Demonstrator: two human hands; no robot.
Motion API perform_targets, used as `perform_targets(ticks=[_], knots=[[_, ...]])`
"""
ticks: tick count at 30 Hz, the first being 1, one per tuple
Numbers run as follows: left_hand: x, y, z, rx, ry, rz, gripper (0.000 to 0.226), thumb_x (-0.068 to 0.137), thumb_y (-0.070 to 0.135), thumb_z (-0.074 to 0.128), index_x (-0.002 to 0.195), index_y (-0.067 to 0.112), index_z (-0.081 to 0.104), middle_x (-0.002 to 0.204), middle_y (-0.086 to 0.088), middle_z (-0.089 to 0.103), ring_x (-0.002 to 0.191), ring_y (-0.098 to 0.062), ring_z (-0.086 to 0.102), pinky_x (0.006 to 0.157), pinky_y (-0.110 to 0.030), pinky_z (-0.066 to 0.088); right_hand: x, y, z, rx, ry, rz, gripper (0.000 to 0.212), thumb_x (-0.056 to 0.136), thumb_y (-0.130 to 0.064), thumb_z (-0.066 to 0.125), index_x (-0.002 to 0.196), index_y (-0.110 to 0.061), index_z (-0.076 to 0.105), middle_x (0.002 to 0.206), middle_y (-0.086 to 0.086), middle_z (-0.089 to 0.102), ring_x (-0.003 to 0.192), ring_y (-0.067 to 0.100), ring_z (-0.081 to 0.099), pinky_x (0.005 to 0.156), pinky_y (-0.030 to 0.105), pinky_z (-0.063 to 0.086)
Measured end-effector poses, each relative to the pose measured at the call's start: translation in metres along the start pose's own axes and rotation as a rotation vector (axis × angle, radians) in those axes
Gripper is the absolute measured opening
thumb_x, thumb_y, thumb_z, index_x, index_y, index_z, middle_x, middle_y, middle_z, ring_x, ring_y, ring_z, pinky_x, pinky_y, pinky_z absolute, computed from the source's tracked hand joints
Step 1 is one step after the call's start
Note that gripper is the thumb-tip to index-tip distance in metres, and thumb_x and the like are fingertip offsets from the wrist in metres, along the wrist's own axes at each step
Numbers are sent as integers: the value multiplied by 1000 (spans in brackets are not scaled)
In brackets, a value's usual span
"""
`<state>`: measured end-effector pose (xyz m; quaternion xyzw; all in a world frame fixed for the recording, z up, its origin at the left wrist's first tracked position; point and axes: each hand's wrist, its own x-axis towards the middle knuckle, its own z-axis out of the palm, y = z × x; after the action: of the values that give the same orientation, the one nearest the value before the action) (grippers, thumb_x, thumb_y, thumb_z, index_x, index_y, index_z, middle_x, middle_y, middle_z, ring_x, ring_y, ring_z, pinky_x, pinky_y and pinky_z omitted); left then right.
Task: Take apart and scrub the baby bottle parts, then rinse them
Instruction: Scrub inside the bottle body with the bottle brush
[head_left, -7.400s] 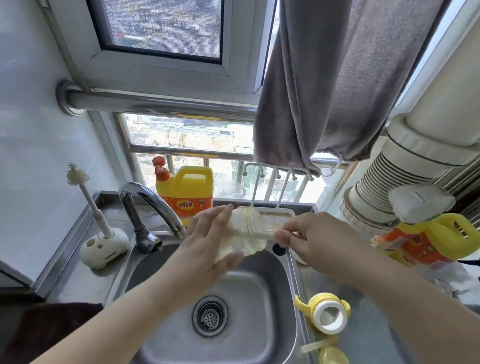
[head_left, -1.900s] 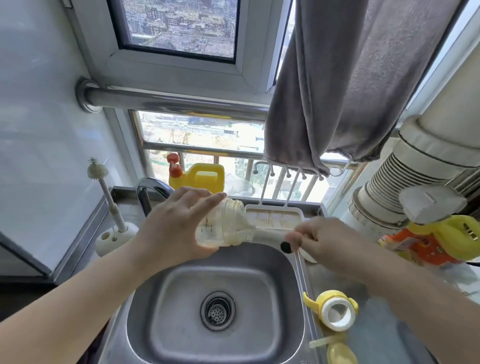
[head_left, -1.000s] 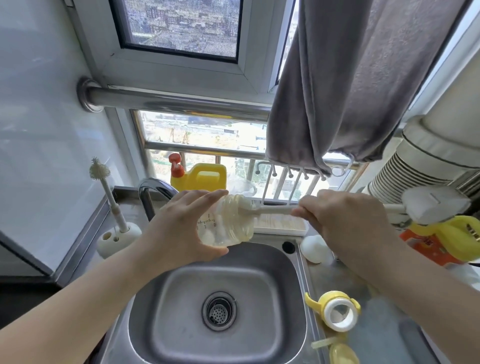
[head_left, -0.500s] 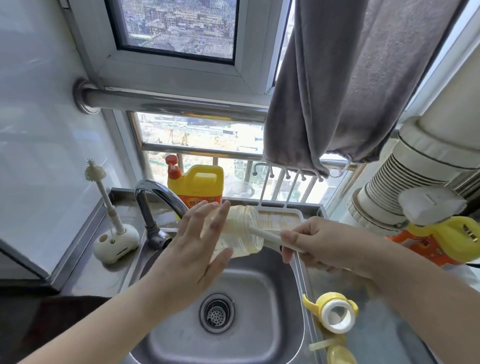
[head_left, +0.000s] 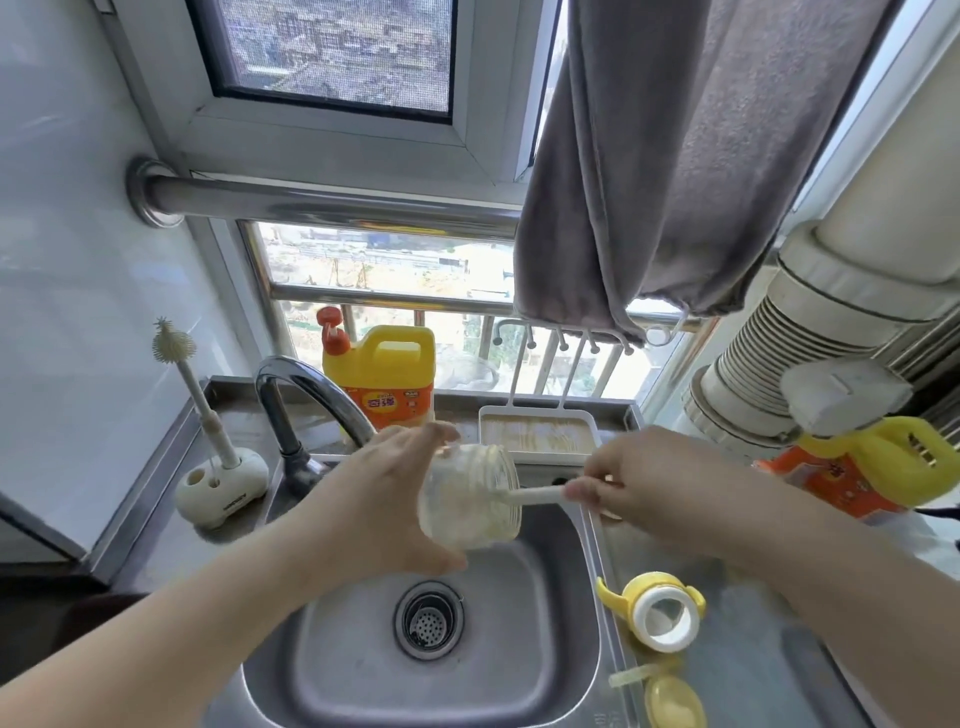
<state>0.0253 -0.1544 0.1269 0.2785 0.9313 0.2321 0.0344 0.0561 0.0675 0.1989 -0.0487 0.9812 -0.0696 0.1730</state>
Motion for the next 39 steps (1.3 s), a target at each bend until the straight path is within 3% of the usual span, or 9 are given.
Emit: perform_targets(ticks=[3,6,10,14,18,22,27,32,39], knots=[[2,2,10,77,16,12,96,59,55,77,140,27,34,135,13,44,126,-8,38,103,-24,36,10,1,15,-475,448,-211,31,83,-43,67,64,-21,56,59,-1,55,48,21,51,47,26,37],[3,-4,7,154,174,109,86,54,63,66,126,18,52,118,3,62,109,-19,56,80,-34,56,11,1,21,-433,551,-236,29,86,-41,62,66,-21,56,53,-6,47,45,19,49,45,20,26],[1,-7,4,184,248,168,81,52,63,61,120,18,51,111,1,65,105,-17,53,56,-35,57,3,7,24,141,-71,-10,39,97,-51,35,78,-26,59,61,-7,45,55,11,44,49,23,31],[1,-10,4,206,319,228,83,51,54,75,120,13,54,112,-4,65,106,-17,47,56,-35,55,-3,3,18,419,-319,29,46,96,-51,37,79,-22,67,50,-6,46,41,8,39,44,19,37],[4,-9,7,195,309,186,81,56,63,57,120,13,57,110,-1,66,103,-15,50,64,-35,56,1,1,8,-66,128,-16,41,97,-52,34,78,-22,55,66,-5,48,57,13,44,49,24,29],[7,-13,4,212,319,174,86,50,64,63,121,16,53,109,-1,66,98,-22,59,59,-36,56,1,4,9,-484,681,-125,40,90,-42,52,57,-22,43,47,-4,43,38,18,38,45,17,5],[8,-19,-2,231,379,208,83,49,55,71,119,12,55,107,-6,67,100,-18,47,55,-37,56,0,15,15,148,38,37,44,94,-56,37,73,-23,58,61,-5,50,56,13,47,51,25,32],[8,-22,-5,231,414,232,82,56,60,67,121,11,55,111,-7,66,104,-19,49,64,-38,56,-7,19,3,457,-212,85,46,92,-55,42,71,-22,67,45,-10,46,40,7,36,44,19,31],[3,-23,-1,101,376,205,86,53,67,59,125,24,46,114,0,65,103,-22,60,73,-38,57,-7,30,7,-562,824,-285,40,94,-41,45,66,-16,58,53,-2,47,44,19,46,45,25,31]])
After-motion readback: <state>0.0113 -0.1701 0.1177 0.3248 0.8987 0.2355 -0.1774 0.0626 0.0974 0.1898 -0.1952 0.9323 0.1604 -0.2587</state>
